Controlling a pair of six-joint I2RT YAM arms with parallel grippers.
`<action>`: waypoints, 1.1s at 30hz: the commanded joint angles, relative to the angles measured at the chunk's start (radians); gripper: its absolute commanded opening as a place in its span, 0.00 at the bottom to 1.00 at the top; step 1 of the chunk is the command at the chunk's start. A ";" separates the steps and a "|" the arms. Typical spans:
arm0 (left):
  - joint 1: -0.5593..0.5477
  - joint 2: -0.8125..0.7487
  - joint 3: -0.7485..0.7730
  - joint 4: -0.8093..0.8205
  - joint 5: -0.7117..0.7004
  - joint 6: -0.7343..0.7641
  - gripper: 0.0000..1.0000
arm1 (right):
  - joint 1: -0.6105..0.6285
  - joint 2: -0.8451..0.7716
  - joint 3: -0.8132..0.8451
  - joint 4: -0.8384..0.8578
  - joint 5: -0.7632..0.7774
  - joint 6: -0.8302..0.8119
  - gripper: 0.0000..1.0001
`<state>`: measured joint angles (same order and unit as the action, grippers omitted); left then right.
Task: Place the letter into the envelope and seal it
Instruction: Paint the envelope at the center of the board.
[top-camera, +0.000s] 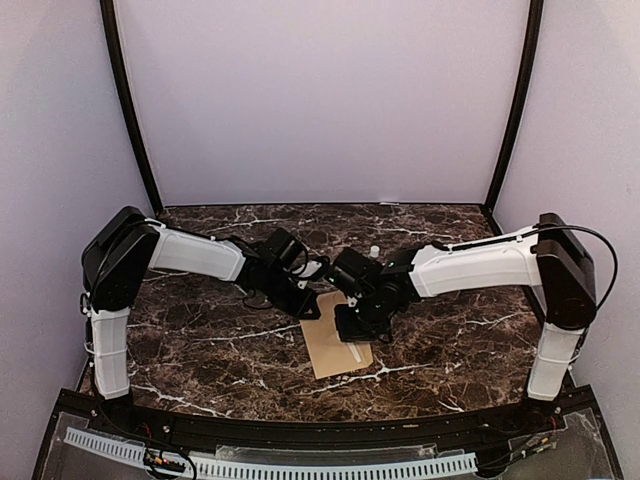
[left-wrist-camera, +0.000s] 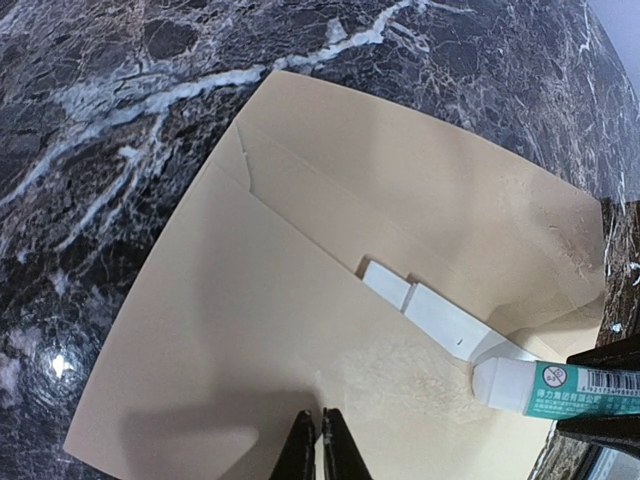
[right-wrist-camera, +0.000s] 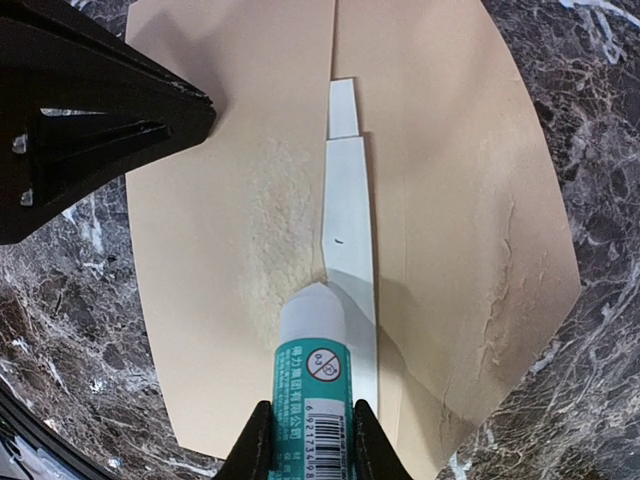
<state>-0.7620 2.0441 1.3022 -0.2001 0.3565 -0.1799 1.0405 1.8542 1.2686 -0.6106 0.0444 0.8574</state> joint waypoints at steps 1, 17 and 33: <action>-0.005 0.026 0.003 -0.061 -0.007 0.001 0.05 | 0.010 0.046 0.034 -0.012 -0.003 -0.017 0.04; -0.005 0.033 0.005 -0.060 0.009 -0.003 0.05 | -0.034 0.126 0.114 -0.026 0.049 -0.048 0.04; -0.005 0.037 0.005 -0.060 0.015 -0.004 0.04 | -0.076 0.200 0.186 0.006 0.067 -0.051 0.04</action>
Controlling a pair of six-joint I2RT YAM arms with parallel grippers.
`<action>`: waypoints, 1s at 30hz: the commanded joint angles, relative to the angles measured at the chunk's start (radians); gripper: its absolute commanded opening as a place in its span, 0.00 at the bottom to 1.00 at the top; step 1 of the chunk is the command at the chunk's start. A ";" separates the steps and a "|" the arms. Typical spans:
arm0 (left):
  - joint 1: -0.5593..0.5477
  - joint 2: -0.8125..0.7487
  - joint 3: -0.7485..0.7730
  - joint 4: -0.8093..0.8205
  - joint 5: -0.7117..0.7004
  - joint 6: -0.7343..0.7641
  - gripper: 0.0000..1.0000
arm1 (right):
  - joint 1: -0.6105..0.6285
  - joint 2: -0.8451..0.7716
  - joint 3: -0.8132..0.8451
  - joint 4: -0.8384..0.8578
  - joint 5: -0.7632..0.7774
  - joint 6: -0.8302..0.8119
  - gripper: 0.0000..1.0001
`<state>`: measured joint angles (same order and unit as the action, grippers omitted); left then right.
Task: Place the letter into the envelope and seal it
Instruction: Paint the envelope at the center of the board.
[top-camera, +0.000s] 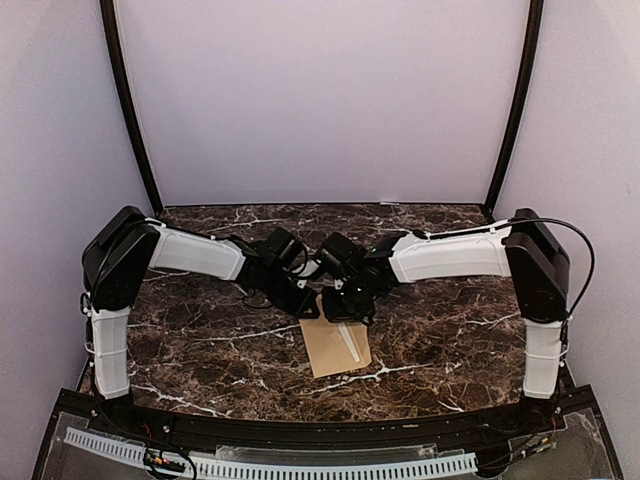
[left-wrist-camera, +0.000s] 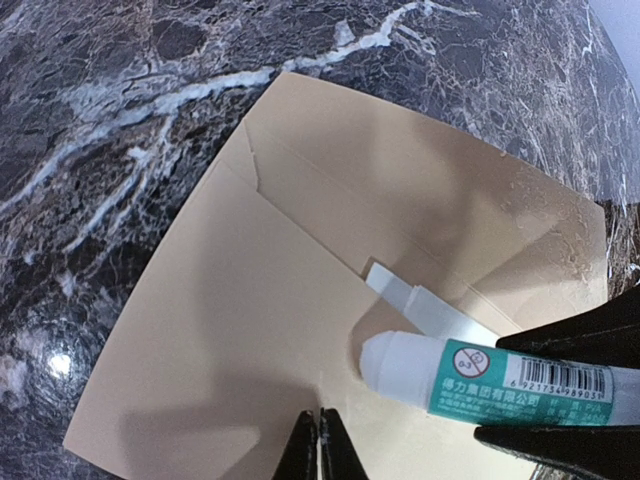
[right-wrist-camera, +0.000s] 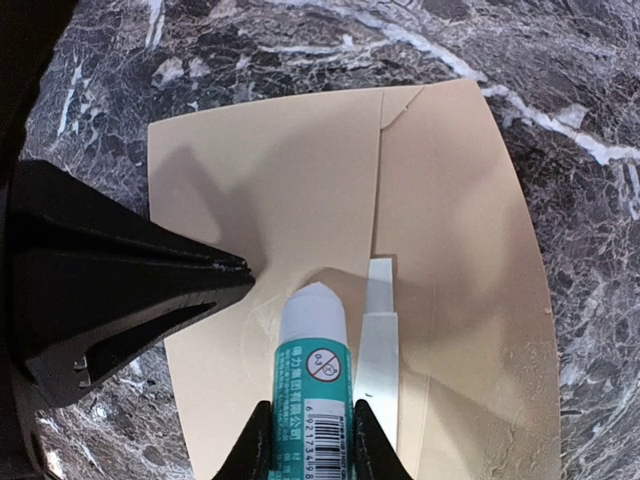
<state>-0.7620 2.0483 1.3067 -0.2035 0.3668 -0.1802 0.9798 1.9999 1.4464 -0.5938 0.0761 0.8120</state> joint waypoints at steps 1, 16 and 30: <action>-0.004 0.033 0.001 -0.057 0.004 -0.004 0.04 | -0.015 0.055 0.009 -0.009 0.036 -0.003 0.04; -0.003 0.036 0.005 -0.066 -0.021 -0.007 0.03 | 0.065 -0.009 -0.052 -0.039 0.015 0.059 0.03; -0.004 0.042 0.005 -0.069 -0.029 -0.010 0.03 | 0.149 -0.111 -0.130 -0.043 -0.025 0.130 0.03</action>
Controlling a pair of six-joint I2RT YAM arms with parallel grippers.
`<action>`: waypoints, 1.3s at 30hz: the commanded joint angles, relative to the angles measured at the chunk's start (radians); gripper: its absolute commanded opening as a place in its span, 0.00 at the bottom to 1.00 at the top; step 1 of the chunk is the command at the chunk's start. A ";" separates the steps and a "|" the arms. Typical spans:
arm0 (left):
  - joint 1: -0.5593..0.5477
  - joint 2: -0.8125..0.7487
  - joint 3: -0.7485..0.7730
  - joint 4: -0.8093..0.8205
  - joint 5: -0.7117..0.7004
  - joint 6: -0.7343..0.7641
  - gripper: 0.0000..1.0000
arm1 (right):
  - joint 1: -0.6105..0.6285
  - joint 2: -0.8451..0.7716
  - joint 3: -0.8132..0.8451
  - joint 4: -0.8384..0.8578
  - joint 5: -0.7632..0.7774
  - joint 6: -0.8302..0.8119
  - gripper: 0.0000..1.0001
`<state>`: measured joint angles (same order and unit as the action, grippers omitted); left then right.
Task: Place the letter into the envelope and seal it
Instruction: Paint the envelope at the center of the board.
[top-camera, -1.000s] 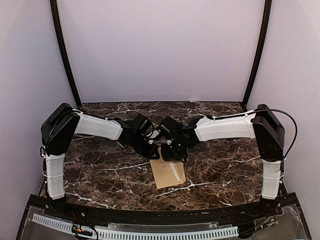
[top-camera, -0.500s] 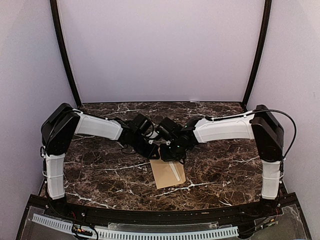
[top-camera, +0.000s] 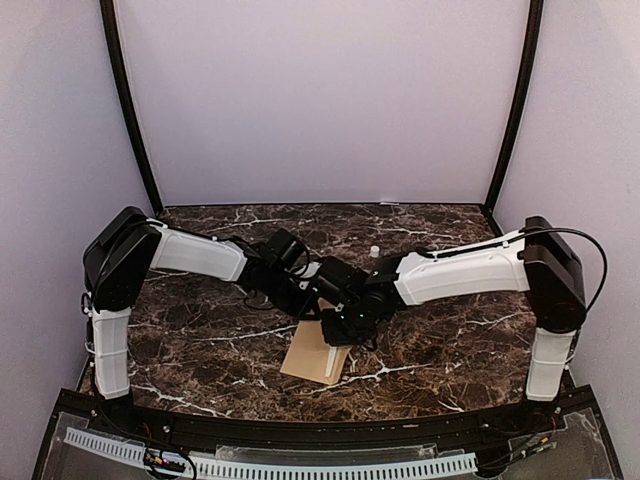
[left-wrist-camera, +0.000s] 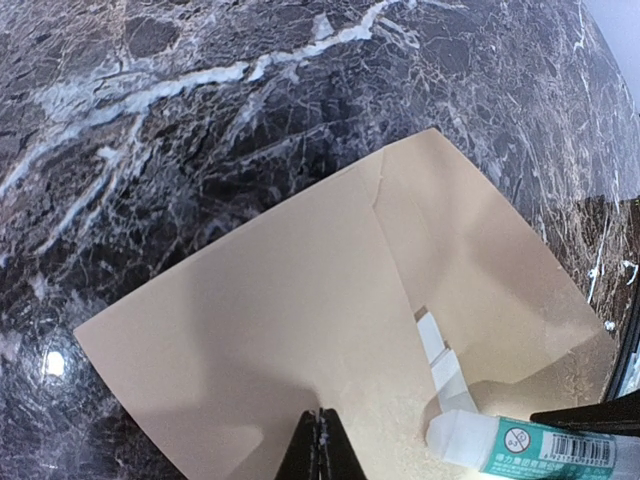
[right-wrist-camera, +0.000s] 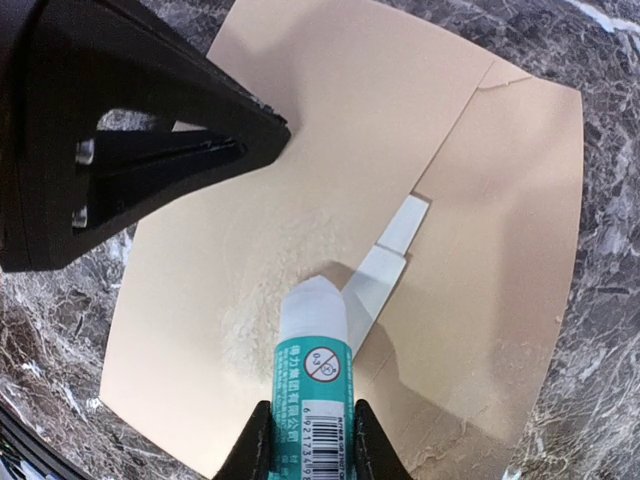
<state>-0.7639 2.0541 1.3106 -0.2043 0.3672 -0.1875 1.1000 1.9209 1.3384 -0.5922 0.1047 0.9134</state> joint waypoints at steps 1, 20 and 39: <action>-0.002 0.036 0.001 -0.069 -0.030 -0.002 0.03 | 0.032 -0.037 -0.022 -0.036 -0.061 0.027 0.03; -0.002 0.038 0.003 -0.070 -0.032 -0.001 0.03 | 0.079 -0.034 0.014 -0.032 -0.087 0.034 0.03; -0.002 0.041 0.004 -0.070 -0.024 -0.001 0.03 | 0.041 0.016 0.021 -0.038 -0.057 0.000 0.02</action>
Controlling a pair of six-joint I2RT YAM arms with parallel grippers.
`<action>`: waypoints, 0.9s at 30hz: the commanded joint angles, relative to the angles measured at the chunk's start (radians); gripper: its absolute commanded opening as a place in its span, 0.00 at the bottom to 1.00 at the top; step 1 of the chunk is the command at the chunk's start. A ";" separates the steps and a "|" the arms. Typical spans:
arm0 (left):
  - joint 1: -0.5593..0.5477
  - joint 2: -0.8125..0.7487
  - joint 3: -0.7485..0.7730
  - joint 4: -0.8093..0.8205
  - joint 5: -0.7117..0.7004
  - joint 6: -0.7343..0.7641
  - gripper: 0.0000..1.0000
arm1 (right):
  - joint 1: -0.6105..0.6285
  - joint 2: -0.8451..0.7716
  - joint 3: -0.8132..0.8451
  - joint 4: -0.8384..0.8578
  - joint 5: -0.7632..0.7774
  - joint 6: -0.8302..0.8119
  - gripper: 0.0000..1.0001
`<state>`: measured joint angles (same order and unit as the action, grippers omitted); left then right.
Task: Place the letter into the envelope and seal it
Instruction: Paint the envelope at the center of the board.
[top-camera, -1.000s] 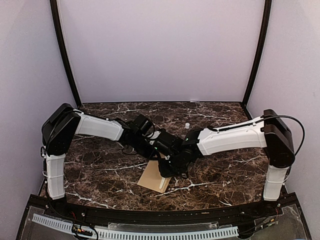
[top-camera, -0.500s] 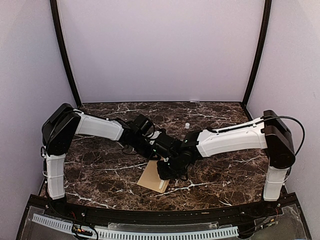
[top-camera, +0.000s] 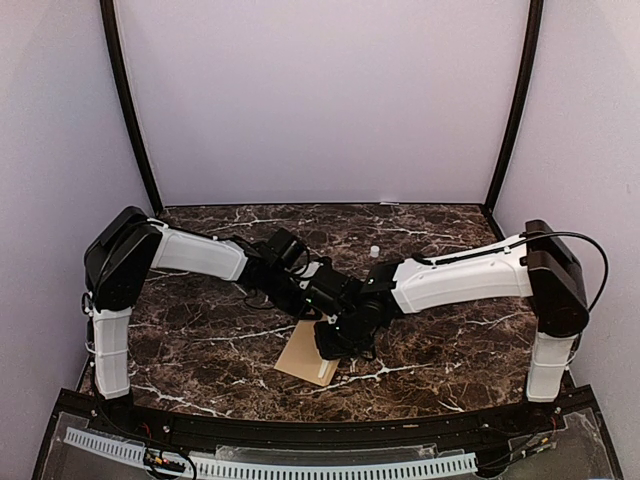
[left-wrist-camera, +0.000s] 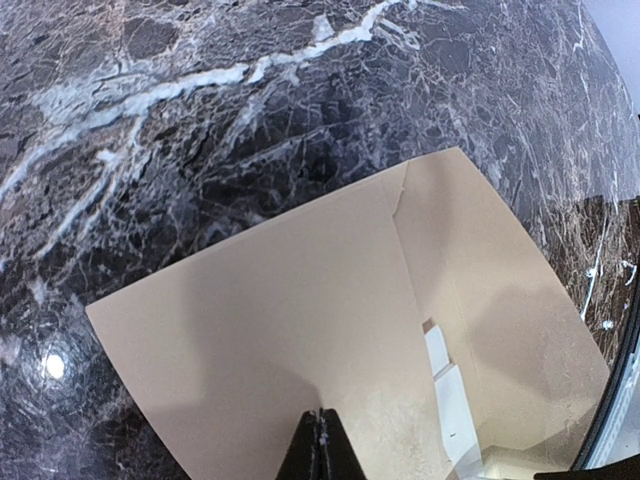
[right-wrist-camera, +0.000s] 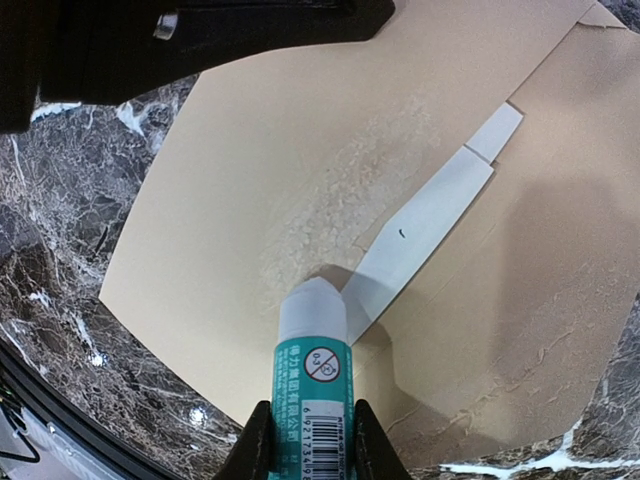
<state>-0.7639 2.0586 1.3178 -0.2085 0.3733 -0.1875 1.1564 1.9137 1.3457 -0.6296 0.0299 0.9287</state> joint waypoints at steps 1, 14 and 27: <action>-0.002 0.037 -0.003 -0.066 -0.029 -0.001 0.03 | -0.019 0.025 0.014 0.004 0.016 -0.017 0.02; -0.001 0.040 -0.003 -0.065 -0.020 -0.004 0.03 | -0.069 0.054 0.031 0.018 0.021 -0.059 0.02; -0.002 0.044 -0.002 -0.066 -0.017 -0.005 0.03 | -0.124 0.079 0.029 0.019 0.046 -0.085 0.02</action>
<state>-0.7639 2.0628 1.3216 -0.2073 0.3786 -0.1883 1.0592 1.9488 1.3769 -0.5907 0.0231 0.8570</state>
